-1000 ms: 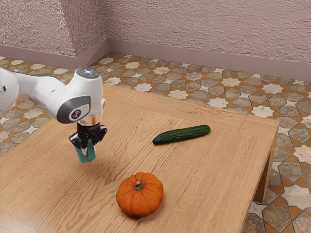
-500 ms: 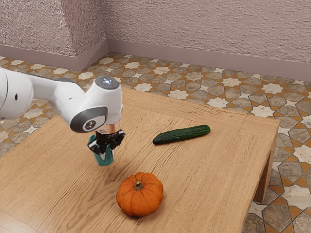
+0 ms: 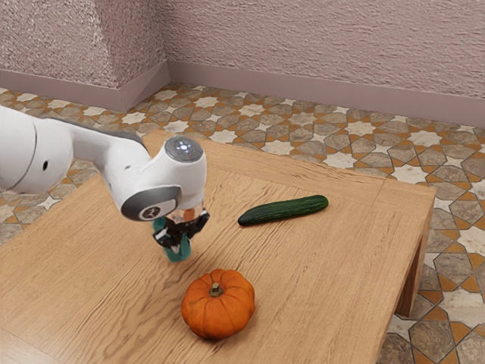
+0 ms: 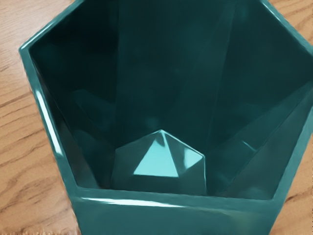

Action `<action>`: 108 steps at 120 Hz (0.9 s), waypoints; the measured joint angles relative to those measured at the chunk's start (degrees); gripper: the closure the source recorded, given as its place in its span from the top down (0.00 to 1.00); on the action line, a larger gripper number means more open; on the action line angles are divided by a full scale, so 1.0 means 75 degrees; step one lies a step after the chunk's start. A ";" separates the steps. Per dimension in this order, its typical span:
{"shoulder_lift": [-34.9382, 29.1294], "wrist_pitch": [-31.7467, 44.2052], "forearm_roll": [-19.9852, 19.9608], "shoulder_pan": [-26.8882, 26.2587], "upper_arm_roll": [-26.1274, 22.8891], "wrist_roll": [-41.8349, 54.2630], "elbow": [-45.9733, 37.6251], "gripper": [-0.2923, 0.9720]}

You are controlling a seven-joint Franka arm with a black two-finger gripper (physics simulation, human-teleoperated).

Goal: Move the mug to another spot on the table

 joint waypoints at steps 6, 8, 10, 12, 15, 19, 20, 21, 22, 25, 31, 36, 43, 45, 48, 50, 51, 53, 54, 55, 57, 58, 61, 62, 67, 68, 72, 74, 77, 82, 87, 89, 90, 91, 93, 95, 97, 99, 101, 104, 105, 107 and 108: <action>0.0041 0.0059 0.0008 -0.0009 0.0000 -0.0102 0.0014 0.28; 0.0049 0.0076 0.0009 -0.0008 0.0000 -0.0134 0.0017 0.28; 0.0054 0.0094 0.0011 -0.0007 0.0000 -0.0165 0.0019 0.28; 0.0058 0.0109 0.0012 -0.0006 0.0000 -0.0195 0.0020 0.28; 0.0062 0.0131 0.0016 -0.0005 0.0000 -0.0239 0.0021 0.29; 0.0065 0.0156 0.0017 -0.0005 0.0000 -0.0294 0.0019 0.28; 0.0065 0.0162 0.0018 -0.0004 0.0000 -0.0307 0.0018 0.28; 0.0066 0.0167 0.0017 -0.0004 0.0000 -0.0321 0.0019 0.28; 0.0066 0.0172 0.0018 -0.0004 0.0000 -0.0334 0.0020 0.28; 0.0067 0.0187 0.0020 -0.0004 0.0000 -0.0371 0.0021 0.29; 0.0068 0.0237 0.0030 -0.0006 0.0001 -0.0439 0.0017 0.33; 0.0069 0.0296 0.0040 -0.0007 0.0002 -0.0494 0.0005 0.39; 0.0069 0.0363 0.0049 -0.0008 0.0002 -0.0563 -0.0006 0.48; 0.0069 0.0383 0.0051 -0.0008 0.0002 -0.0582 -0.0007 0.50; 0.0069 0.0412 0.0052 -0.0008 0.0002 -0.0609 -0.0009 0.53; 0.0069 0.0431 0.0054 -0.0008 0.0002 -0.0627 -0.0013 0.55; 0.0069 0.0440 0.0054 -0.0008 0.0002 -0.0636 -0.0016 0.56; 0.0068 0.0456 0.0054 -0.0008 0.0002 -0.0654 -0.0021 0.58; 0.0066 0.0464 0.0054 -0.0007 0.0002 -0.0662 -0.0023 0.58; 0.0065 0.0472 0.0053 -0.0006 0.0002 -0.0671 -0.0026 0.59; 0.0058 0.0486 0.0045 -0.0003 0.0002 -0.0688 -0.0037 0.60; 0.0052 0.0492 0.0037 -0.0002 0.0002 -0.0696 -0.0046 0.61; 0.0016 0.0511 0.0005 0.0001 0.0001 -0.0723 -0.0101 0.63; 0.0005 0.0516 -0.0014 0.0002 -0.0001 -0.0733 -0.0125 0.63; -0.0049 0.0541 -0.0102 0.0004 -0.0013 -0.0780 -0.0209 0.66; -0.0059 0.0546 -0.0118 0.0005 -0.0019 -0.0789 -0.0221 0.66; -0.0109 0.0562 -0.0192 0.0002 -0.0058 -0.0824 -0.0296 0.68; -0.0136 0.0568 -0.0224 -0.0008 -0.0070 -0.0841 -0.0326 0.68; -0.0180 0.0576 -0.0264 -0.0031 -0.0086 -0.0866 -0.0371 0.69; -0.0258 0.0587 -0.0315 -0.0105 -0.0100 -0.0906 -0.0436 0.71; -0.0332 0.0593 -0.0351 -0.0151 -0.0106 -0.0945 -0.0489 0.72; -0.0362 0.0593 -0.0362 -0.0161 -0.0106 -0.0959 -0.0504 0.72; -0.0376 0.0592 -0.0366 -0.0165 -0.0105 -0.0965 -0.0511 0.72; -0.0389 0.0592 -0.0371 -0.0167 -0.0105 -0.0971 -0.0518 0.73; -0.0416 0.0591 -0.0378 -0.0169 -0.0105 -0.0983 -0.0530 0.73; -0.0441 0.0590 -0.0385 -0.0168 -0.0104 -0.0995 -0.0540 0.73; -0.0466 0.0588 -0.0390 -0.0165 -0.0104 -0.1005 -0.0549 0.73; -0.0491 0.0587 -0.0394 -0.0160 -0.0104 -0.1016 -0.0556 0.74; -0.0519 0.0584 -0.0399 -0.0154 -0.0104 -0.1026 -0.0561 0.74; -0.0568 0.0577 -0.0404 -0.0144 -0.0103 -0.1040 -0.0566 0.74; -0.0592 0.0571 -0.0406 -0.0141 -0.0103 -0.1045 -0.0567 0.74; -0.0638 0.0557 -0.0408 -0.0135 -0.0103 -0.1055 -0.0569 0.75; -0.0659 0.0551 -0.0409 -0.0133 -0.0103 -0.1060 -0.0570 0.75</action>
